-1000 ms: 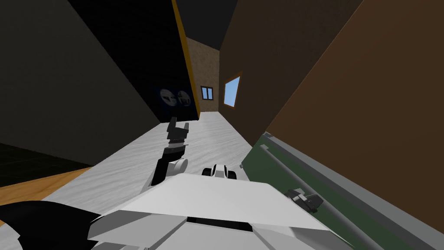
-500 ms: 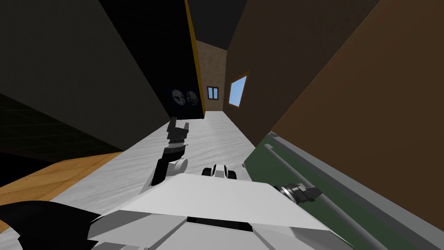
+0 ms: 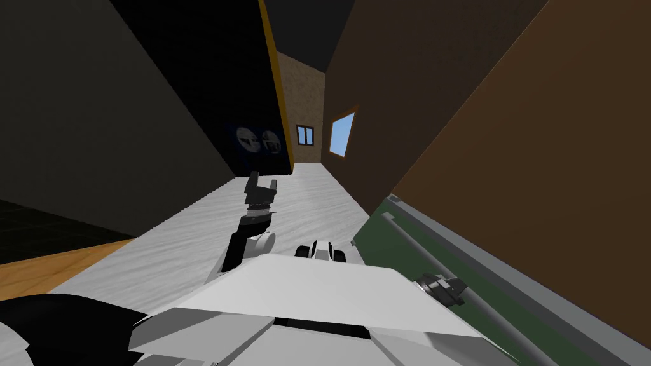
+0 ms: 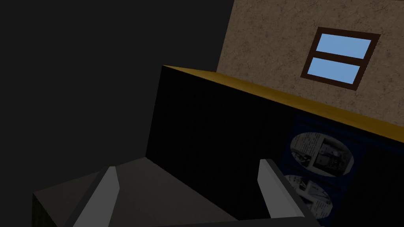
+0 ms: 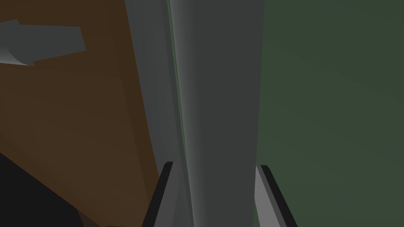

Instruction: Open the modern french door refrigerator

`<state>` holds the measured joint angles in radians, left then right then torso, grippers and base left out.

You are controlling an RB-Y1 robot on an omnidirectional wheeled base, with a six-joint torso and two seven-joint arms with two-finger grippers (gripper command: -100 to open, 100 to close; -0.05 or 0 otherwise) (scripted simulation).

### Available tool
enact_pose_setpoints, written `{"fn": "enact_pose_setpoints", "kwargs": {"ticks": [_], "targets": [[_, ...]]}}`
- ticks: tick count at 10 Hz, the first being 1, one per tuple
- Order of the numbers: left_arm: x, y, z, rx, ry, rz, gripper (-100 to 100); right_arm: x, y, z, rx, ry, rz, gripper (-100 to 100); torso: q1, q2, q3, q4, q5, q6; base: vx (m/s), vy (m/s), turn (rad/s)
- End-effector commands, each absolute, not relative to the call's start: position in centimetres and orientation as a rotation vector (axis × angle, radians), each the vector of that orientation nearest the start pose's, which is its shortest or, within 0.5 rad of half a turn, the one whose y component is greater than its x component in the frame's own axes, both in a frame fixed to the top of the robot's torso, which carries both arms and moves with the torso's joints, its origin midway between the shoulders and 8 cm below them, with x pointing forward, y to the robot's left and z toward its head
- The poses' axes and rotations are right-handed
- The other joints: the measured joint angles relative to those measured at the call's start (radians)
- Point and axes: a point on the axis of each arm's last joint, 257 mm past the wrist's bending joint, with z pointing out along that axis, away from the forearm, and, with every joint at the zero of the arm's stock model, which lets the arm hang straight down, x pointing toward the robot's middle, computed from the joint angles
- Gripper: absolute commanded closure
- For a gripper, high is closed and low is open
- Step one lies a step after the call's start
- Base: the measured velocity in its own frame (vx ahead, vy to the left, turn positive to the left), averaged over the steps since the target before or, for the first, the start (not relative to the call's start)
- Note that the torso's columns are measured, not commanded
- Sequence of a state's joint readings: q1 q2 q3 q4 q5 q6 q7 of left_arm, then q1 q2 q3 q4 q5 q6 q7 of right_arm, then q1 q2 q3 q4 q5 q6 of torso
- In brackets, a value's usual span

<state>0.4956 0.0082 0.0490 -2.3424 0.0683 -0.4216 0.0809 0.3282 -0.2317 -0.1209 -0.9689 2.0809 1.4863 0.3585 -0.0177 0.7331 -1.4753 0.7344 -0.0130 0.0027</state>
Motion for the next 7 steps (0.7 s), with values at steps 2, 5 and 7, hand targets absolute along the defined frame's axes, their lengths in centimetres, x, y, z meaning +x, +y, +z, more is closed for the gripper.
{"fn": "enact_pose_setpoints", "kwargs": {"ticks": [2, 5, 7], "targets": [[34.0, 30.0, 4.0, -0.725, 0.559, -1.374, 0, 12.5, -55.2, -28.5, -0.23, 1.43, -2.279, 100, 0.001, 0.006, 0.005, 0.002, -0.003, -0.004, 0.119, -0.041, -0.146], [34.0, 30.0, 4.0, -0.725, 0.559, -1.374, 0, 11.0, -53.1, -28.8, -0.26, 1.414, -2.234, 100, 0.002, 0.003, 0.004, 0.0, -0.003, 0.0, 0.121, -0.015, -0.161], [34.0, 30.0, 4.0, -0.725, 0.559, -1.374, 0, 10.3, -52.0, -29.0, -0.273, 1.408, -2.211, 100, 0.002, 0.001, 0.003, 0.001, -0.003, -0.005, 0.108, -0.019, -0.142]]}}
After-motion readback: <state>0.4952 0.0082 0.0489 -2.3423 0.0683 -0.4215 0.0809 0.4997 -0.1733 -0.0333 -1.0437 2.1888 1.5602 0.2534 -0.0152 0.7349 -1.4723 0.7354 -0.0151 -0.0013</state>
